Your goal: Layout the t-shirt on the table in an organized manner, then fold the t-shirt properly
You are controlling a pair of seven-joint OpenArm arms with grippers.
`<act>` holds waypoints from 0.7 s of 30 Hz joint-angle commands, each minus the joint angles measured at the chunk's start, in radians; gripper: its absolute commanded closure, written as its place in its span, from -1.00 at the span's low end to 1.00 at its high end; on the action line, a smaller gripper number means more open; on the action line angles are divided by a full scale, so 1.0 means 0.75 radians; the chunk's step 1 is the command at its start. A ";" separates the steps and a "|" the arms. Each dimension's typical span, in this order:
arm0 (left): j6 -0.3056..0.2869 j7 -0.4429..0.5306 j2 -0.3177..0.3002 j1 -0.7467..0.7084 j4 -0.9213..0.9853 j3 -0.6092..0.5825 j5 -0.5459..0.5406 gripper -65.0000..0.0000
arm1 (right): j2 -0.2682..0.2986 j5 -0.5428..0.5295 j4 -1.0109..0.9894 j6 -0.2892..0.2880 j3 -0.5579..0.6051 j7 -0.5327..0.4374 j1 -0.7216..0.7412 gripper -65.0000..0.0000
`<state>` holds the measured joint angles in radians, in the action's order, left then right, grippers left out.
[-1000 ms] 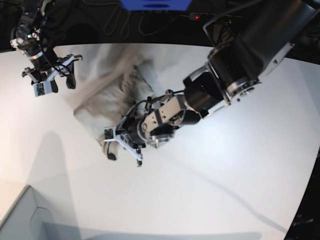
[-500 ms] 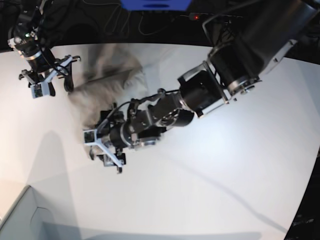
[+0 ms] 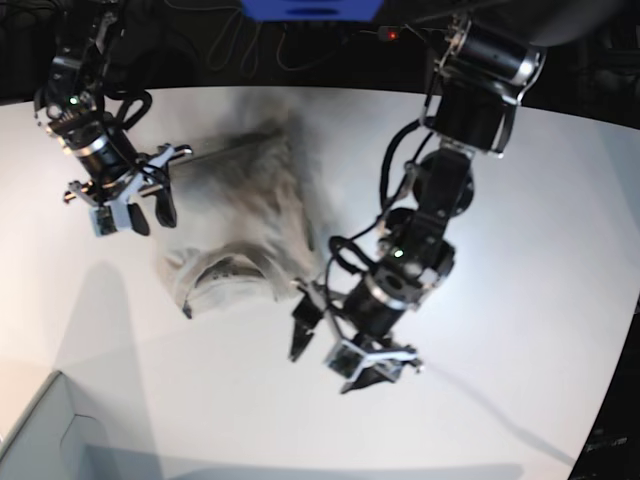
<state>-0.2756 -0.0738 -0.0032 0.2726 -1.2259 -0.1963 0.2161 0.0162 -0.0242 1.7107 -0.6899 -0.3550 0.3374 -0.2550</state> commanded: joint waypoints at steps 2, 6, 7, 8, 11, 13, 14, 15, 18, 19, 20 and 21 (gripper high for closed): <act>0.002 -0.052 -0.017 -0.064 -0.108 0.138 -0.011 -0.36 | 0.006 -0.018 0.015 -0.011 0.028 -0.036 0.044 0.59; 0.002 -0.171 -0.025 -0.225 -0.255 0.371 -0.013 -0.36 | 0.006 -0.018 -0.099 -0.011 0.032 -0.036 0.104 1.00; 0.002 -0.185 -0.025 -0.254 -0.277 0.412 -0.013 -0.36 | 0.012 -0.018 -0.130 -0.011 0.032 -0.036 0.106 1.00; 0.000 -0.193 -0.025 -0.281 -0.302 0.447 -0.013 -0.36 | 0.016 -0.018 -0.165 -0.011 0.032 -0.042 0.106 1.00; 0.000 -0.201 -0.025 -0.346 -0.345 0.527 -0.013 -0.36 | 0.039 -0.022 -0.289 -0.011 0.008 -0.044 0.112 1.00; 0.000 -0.201 -0.025 -0.387 -0.367 0.572 -0.013 -0.36 | 0.041 -0.024 -0.363 -0.011 -0.006 -0.046 0.112 1.00; 0.000 -0.201 -0.025 -0.403 -0.378 0.596 -0.013 -0.36 | 0.045 -0.024 -0.398 -0.011 -0.006 -0.048 0.112 1.00; 0.000 -0.201 -0.025 -0.418 -0.390 0.617 -0.013 -0.36 | 0.045 -0.024 -0.441 -0.011 -0.004 -0.058 0.114 1.00; 0.000 -0.201 -0.025 -0.450 -0.416 0.651 -0.013 -0.36 | 0.043 -0.018 -0.555 -0.011 0.000 -0.156 0.130 1.00; 0.000 -0.201 -0.025 -0.459 -0.416 0.660 -0.013 -0.36 | 0.039 -0.018 -0.582 -0.011 -0.002 -0.187 0.128 1.00; 0.000 -0.201 -0.025 -0.467 -0.427 0.670 -0.013 -0.36 | 0.039 -0.018 -0.606 -0.011 0.002 -0.207 0.124 1.00; 0.000 -0.201 -0.025 -0.471 -0.433 0.686 -0.013 -0.36 | 0.039 -0.018 -0.627 -0.011 0.002 -0.218 0.124 1.00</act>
<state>-0.2829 -0.2504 -0.0181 -0.0914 -1.5291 0.3145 0.2127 0.0414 -0.0479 1.2335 -0.6872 -0.3561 0.1551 -0.1638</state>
